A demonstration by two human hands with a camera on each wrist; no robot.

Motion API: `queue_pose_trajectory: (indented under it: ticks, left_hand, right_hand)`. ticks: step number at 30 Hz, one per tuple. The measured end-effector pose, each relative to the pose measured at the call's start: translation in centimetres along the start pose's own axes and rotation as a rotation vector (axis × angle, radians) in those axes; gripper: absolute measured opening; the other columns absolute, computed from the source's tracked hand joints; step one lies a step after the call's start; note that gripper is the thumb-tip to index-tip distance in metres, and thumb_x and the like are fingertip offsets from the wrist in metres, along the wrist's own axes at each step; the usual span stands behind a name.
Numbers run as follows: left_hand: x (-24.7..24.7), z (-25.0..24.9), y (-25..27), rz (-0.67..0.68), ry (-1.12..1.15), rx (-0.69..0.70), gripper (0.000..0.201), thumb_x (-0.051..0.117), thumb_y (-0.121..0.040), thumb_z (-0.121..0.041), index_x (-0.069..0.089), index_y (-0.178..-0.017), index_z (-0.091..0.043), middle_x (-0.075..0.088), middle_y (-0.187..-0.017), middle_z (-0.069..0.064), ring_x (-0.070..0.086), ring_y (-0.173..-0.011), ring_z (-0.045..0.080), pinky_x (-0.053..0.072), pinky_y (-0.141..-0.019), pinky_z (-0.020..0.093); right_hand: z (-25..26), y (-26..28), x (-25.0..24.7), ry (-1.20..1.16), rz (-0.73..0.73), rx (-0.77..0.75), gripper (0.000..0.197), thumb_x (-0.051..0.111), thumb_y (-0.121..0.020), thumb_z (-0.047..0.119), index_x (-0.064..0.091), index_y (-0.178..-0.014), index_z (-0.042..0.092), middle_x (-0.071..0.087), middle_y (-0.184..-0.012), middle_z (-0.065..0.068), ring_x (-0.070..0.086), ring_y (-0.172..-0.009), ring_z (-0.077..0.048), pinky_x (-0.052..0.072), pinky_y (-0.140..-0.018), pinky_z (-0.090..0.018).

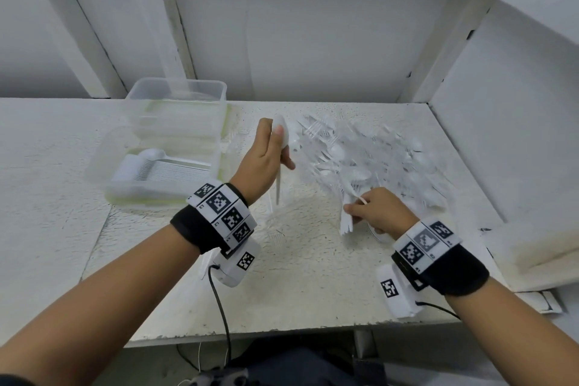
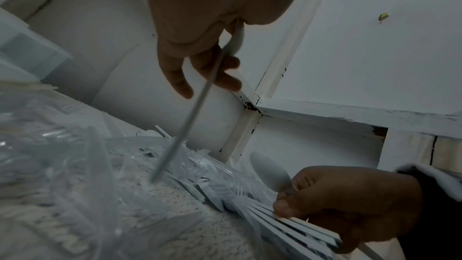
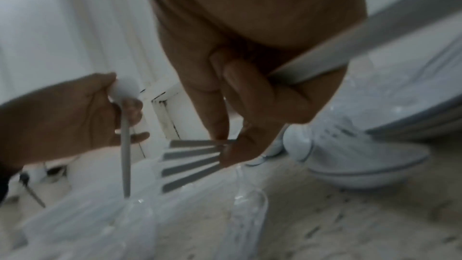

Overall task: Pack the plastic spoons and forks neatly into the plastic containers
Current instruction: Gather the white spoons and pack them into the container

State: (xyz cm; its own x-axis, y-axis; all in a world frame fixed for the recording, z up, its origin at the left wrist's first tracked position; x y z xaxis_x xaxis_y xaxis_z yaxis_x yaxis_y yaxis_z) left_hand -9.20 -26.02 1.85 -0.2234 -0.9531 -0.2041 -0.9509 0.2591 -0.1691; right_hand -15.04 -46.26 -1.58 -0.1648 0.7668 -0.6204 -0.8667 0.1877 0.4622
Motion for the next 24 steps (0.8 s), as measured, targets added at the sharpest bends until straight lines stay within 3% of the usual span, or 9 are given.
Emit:
queue_pose_trajectory:
  ticks: [3, 7, 9, 12, 16, 20, 22, 24]
  left_hand:
    - [0.1, 0.3, 0.0, 0.016, 0.010, -0.084, 0.005, 0.030, -0.102, -0.026, 0.030, -0.102, -0.022, 0.035, -0.076, -0.002, 0.038, -0.063, 0.013, 0.040, -0.060, 0.029]
    - [0.1, 1.1, 0.0, 0.078, -0.123, -0.179, 0.017, 0.035, -0.098, -0.011, 0.031, -0.114, -0.014, 0.043, -0.076, 0.001, 0.042, -0.063, 0.013, 0.041, -0.058, 0.028]
    - [0.0, 1.2, 0.3, 0.106, -0.095, -0.191, 0.018, 0.033, -0.100, -0.014, 0.032, -0.117, -0.017, 0.047, -0.074, 0.001, 0.047, -0.059, 0.013, 0.043, -0.054, 0.026]
    - [-0.2, 1.6, 0.7, 0.101, -0.100, -0.272, 0.019, 0.035, -0.100, -0.027, 0.034, -0.119, -0.024, 0.047, -0.068, 0.001, 0.043, -0.054, 0.013, 0.037, -0.047, 0.023]
    - [0.3, 2.4, 0.8, 0.116, -0.166, -0.413, 0.014, 0.042, -0.098, -0.023, 0.047, -0.103, -0.011, 0.043, -0.070, 0.002, 0.035, -0.052, 0.012, 0.029, -0.044, 0.021]
    - [1.8, 2.6, 1.6, 0.204, -0.118, -0.483, 0.018, 0.039, -0.098, -0.028, 0.050, -0.098, -0.014, 0.038, -0.065, 0.001, 0.031, -0.048, 0.012, 0.025, -0.041, 0.018]
    - [3.1, 2.9, 1.8, 0.271, -0.190, -0.491, 0.020, 0.042, -0.097, -0.030, 0.052, -0.093, -0.013, 0.039, -0.064, 0.000, 0.031, -0.046, 0.010, 0.025, -0.039, 0.017]
    - [4.6, 3.2, 1.8, 0.339, -0.303, -0.475, 0.025, 0.047, -0.095, -0.027, 0.050, -0.075, -0.013, 0.040, -0.060, -0.001, 0.033, -0.046, 0.010, 0.027, -0.039, 0.018]
  right_hand:
    - [0.7, 0.5, 0.5, -0.251, 0.062, 0.051, 0.022, 0.060, -0.089, 0.013, 0.060, -0.068, 0.005, 0.066, -0.065, -0.008, 0.032, -0.028, -0.004, 0.025, -0.032, -0.015]
    - [2.2, 1.3, 0.6, -0.386, 0.120, 0.135, 0.022, 0.063, -0.088, 0.017, 0.060, -0.070, 0.004, 0.063, -0.057, -0.004, 0.030, -0.031, -0.003, 0.025, -0.032, -0.014]
    - [3.0, 1.6, 0.4, -0.413, 0.146, 0.157, 0.024, 0.063, -0.087, 0.018, 0.059, -0.067, 0.006, 0.061, -0.054, -0.003, 0.029, -0.031, -0.003, 0.024, -0.033, -0.012]
    - [4.1, 2.4, 0.1, -0.401, 0.195, 0.151, 0.024, 0.060, -0.088, 0.018, 0.058, -0.067, 0.006, 0.059, -0.053, -0.003, 0.028, -0.031, -0.004, 0.024, -0.034, -0.012]
    - [4.7, 3.7, -0.6, -0.365, 0.211, 0.102, 0.018, 0.053, -0.089, 0.013, 0.060, -0.076, 0.006, 0.059, -0.060, -0.005, 0.040, -0.039, -0.008, 0.031, -0.035, -0.017]
    - [4.3, 4.2, -1.2, -0.455, 0.150, 0.016, 0.016, 0.044, -0.095, 0.006, 0.056, -0.085, 0.002, 0.060, -0.070, -0.012, 0.057, -0.056, -0.017, 0.050, -0.051, -0.024]
    - [3.6, 4.2, -1.4, -0.514, 0.116, 0.014, 0.015, 0.040, -0.096, 0.004, 0.054, -0.090, 0.002, 0.057, -0.071, -0.012, 0.056, -0.053, -0.016, 0.050, -0.050, -0.026]
    - [2.8, 3.8, -1.5, -0.535, 0.045, 0.039, 0.018, 0.038, -0.096, 0.003, 0.055, -0.089, 0.006, 0.052, -0.067, -0.007, 0.049, -0.047, -0.013, 0.043, -0.044, -0.022]
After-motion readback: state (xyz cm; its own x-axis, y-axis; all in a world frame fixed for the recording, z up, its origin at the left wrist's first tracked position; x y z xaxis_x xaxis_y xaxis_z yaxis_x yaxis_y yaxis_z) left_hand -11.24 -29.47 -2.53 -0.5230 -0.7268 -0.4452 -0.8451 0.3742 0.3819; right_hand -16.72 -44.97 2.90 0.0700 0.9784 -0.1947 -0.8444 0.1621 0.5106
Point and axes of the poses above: each hand's wrist, its own y-axis away from the middle knuckle, its own x-axis out of the palm, z = x × y, the point moved 1 cm from there along -y, towards the middle knuckle
